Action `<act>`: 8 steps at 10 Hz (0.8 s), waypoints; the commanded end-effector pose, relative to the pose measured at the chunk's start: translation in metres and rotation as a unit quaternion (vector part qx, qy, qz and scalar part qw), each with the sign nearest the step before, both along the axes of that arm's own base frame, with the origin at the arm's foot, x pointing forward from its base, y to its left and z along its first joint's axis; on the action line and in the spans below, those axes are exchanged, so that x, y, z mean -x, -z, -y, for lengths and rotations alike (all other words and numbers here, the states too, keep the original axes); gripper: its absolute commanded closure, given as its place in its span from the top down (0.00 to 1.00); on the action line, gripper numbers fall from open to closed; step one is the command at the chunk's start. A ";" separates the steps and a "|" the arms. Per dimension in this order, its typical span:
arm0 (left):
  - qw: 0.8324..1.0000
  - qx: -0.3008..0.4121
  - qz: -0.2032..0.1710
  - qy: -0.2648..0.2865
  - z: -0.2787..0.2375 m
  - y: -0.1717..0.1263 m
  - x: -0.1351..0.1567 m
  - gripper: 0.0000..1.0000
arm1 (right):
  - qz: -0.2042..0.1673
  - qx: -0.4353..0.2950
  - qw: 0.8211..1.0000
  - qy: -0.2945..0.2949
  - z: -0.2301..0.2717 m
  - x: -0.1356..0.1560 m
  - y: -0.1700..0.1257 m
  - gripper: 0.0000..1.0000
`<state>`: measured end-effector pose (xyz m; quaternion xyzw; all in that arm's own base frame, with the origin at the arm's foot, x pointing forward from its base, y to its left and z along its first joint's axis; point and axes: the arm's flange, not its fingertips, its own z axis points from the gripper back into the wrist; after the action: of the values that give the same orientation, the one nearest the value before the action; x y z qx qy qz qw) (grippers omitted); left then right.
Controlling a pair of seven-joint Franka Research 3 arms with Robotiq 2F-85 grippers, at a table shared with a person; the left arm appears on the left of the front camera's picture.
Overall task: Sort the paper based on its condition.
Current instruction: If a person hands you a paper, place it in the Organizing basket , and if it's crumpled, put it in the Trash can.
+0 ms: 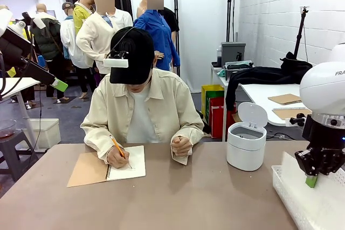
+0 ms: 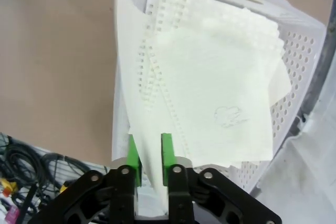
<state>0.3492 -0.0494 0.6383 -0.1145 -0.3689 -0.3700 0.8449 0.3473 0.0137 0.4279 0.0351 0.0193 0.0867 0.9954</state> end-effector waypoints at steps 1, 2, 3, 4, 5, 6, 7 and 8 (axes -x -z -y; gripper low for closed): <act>1.000 0.001 0.000 -0.001 0.000 0.000 0.000 1.00 | -0.014 0.032 0.999 0.020 0.016 0.008 -0.003 0.73; 1.000 0.001 0.000 -0.001 0.000 0.000 0.000 1.00 | -0.020 0.043 0.998 0.030 0.022 0.011 -0.002 0.92; 1.000 0.001 0.000 -0.001 0.000 0.000 0.000 1.00 | -0.019 0.049 0.998 0.039 0.027 0.014 -0.002 1.00; 1.000 0.001 0.000 -0.001 0.000 0.000 0.000 1.00 | -0.015 0.061 0.997 0.038 0.030 0.016 -0.003 1.00; 1.000 0.001 0.000 -0.001 0.000 0.000 0.000 1.00 | -0.008 0.069 0.997 0.038 0.032 0.013 -0.004 1.00; 1.000 0.001 0.000 -0.001 0.000 0.000 0.000 1.00 | 0.006 0.084 0.996 0.036 0.035 0.008 -0.009 1.00; 1.000 0.001 0.000 -0.001 0.000 0.000 0.000 1.00 | 0.018 0.094 0.995 0.031 0.036 0.002 -0.016 1.00; 1.000 0.001 0.000 -0.001 0.000 0.000 0.000 1.00 | 0.032 0.101 0.994 0.029 0.037 -0.003 -0.026 1.00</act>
<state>0.3492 -0.0494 0.6383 -0.1145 -0.3689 -0.3699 0.8449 0.3437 -0.0226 0.4477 -0.0435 0.0107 0.0644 0.9969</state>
